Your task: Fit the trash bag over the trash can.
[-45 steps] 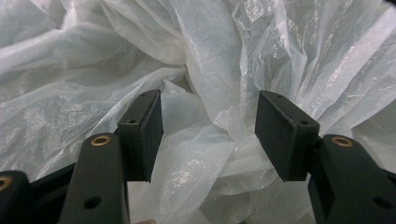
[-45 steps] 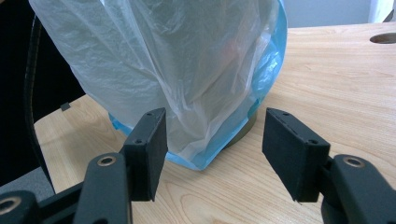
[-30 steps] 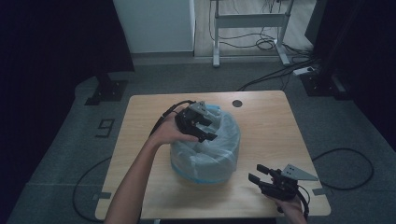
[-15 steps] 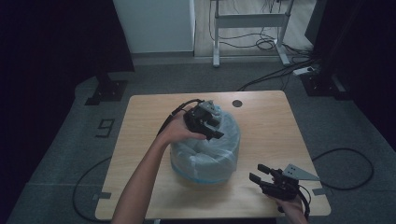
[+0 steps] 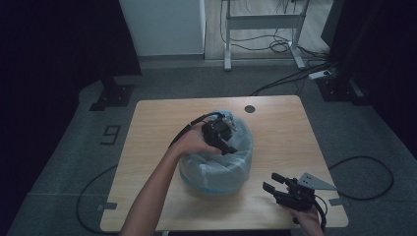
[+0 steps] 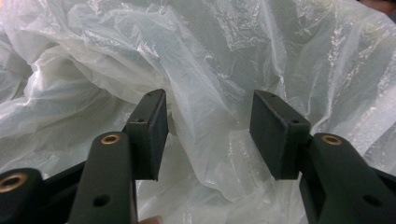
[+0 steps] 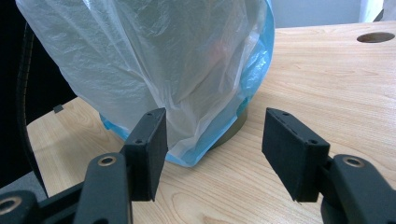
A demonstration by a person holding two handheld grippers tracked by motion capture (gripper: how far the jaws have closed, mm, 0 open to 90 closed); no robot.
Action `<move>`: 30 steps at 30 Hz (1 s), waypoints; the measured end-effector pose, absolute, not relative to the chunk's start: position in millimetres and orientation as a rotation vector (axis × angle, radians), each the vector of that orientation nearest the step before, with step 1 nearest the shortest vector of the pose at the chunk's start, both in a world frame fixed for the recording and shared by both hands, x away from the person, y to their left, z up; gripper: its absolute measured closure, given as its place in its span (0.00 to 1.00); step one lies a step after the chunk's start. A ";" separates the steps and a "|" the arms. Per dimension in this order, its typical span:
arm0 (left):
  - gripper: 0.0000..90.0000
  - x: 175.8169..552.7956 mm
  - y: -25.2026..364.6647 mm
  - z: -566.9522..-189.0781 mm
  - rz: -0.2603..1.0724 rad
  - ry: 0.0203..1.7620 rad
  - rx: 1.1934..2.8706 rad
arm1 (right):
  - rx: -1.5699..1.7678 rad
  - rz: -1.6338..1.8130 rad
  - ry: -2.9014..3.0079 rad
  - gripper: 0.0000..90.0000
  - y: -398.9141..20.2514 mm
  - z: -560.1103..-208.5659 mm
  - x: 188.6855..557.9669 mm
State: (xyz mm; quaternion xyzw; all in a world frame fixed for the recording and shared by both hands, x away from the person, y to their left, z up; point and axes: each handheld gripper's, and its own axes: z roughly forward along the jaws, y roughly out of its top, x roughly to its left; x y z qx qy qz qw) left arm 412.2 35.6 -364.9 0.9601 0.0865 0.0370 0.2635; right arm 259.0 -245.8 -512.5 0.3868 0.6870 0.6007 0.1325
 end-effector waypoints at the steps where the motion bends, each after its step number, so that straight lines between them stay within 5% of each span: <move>1: 0.50 412.0 37.8 -363.1 0.104 0.233 2.586 | 1.122 1.743 1.993 0.44 -245.8 -512.5 259.0; 12: 0.49 415.4 83.5 -339.4 0.142 0.321 2.450 | 1.128 1.736 1.996 0.44 -244.0 -513.4 259.5; 30: 0.53 423.7 95.9 -363.9 0.181 0.422 2.655 | 1.129 1.728 2.003 0.44 -242.8 -514.7 260.2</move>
